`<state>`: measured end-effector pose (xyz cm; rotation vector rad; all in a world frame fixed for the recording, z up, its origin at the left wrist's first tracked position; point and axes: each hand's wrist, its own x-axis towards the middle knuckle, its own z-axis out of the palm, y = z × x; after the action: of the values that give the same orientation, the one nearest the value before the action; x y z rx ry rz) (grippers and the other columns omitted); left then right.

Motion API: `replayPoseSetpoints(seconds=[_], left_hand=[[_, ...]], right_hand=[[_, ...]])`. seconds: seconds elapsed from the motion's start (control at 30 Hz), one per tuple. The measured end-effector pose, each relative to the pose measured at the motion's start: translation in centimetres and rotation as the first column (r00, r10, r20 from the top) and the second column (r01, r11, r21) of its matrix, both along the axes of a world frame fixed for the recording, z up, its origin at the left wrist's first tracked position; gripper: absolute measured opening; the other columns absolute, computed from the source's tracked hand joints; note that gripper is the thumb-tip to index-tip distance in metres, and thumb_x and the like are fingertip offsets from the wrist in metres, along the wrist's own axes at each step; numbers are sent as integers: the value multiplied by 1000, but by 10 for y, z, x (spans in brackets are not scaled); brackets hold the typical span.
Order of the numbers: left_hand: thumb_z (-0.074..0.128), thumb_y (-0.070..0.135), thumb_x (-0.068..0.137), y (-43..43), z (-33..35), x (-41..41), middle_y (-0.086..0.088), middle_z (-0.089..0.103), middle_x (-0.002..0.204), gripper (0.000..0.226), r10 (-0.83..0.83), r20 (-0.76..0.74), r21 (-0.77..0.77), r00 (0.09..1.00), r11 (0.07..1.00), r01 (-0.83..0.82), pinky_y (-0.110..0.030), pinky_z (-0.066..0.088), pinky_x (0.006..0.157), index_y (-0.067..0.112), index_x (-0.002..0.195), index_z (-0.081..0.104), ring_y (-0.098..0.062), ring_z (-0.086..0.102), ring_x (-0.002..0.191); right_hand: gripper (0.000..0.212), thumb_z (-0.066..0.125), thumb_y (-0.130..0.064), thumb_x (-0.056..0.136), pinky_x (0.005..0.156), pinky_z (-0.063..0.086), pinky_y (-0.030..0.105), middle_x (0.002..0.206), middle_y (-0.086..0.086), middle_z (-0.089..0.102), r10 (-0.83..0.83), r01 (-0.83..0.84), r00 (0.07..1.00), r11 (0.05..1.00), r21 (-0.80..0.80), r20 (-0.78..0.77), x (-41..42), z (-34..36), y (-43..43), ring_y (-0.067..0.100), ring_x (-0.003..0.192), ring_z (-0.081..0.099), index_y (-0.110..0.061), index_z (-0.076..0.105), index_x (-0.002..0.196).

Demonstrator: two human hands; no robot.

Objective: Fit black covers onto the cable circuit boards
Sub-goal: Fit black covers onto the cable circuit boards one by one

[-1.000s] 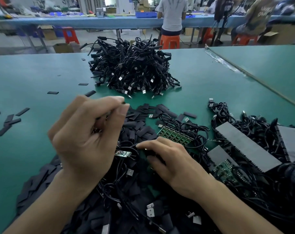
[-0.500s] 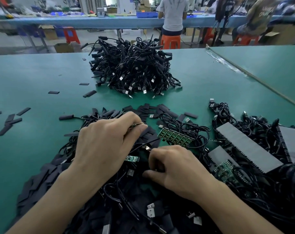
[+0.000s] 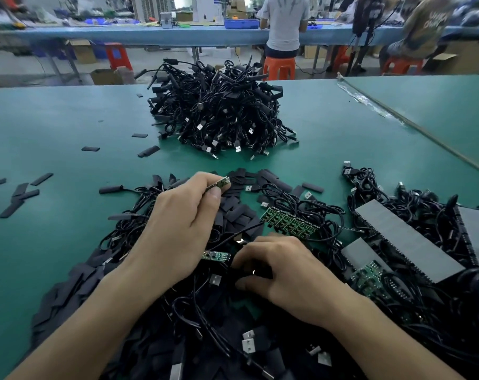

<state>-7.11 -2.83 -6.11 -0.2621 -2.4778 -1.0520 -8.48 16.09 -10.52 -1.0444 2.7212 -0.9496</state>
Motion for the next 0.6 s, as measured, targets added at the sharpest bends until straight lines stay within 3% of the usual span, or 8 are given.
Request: replayPoseSetpoints(seconds=[0.1,0.27,0.33,0.47,0.6], left_hand=[[48,26,100,-2,1,-1,7,63,67,15,-16,2,56,1000,998,16,-20,41,51,32,110,59,-7,52,51],[51,31,97,-2,5,-1,12,69,69,7,-69,-27,175,997,982,72,-5,32,47,38,95,52,1,46,41],[53,31,95,-3,5,-2,9,69,68,10,-87,-3,255,996,963,85,-5,34,47,39,89,55,1,47,41],[59,23,98,-7,4,-4,7,71,68,17,-112,124,293,986,954,71,-7,38,47,35,86,64,3,49,45],[59,21,98,-7,1,-3,3,74,76,13,-178,303,325,936,943,74,-12,41,46,29,91,67,-3,54,49]], right_hand=[[22,73,-35,86,83,52,26,94,-21,66,-21,20,1000,998,-59,-21,-1,-4,0,-2,90,58,-34,70,108],[22,63,-26,93,82,44,10,101,-20,64,-93,71,994,951,-301,-59,-2,-6,-2,-2,97,60,-29,71,114],[22,62,-22,93,79,44,11,95,-19,63,-143,105,988,894,-436,-55,-1,-4,-3,3,92,62,-29,71,112],[13,74,-21,85,62,56,37,77,-4,66,-199,206,976,711,-672,88,1,-2,-4,17,66,63,-30,66,92],[25,81,-11,80,56,53,26,68,8,68,-213,265,962,580,-771,170,0,2,-2,24,59,68,-25,61,84]])
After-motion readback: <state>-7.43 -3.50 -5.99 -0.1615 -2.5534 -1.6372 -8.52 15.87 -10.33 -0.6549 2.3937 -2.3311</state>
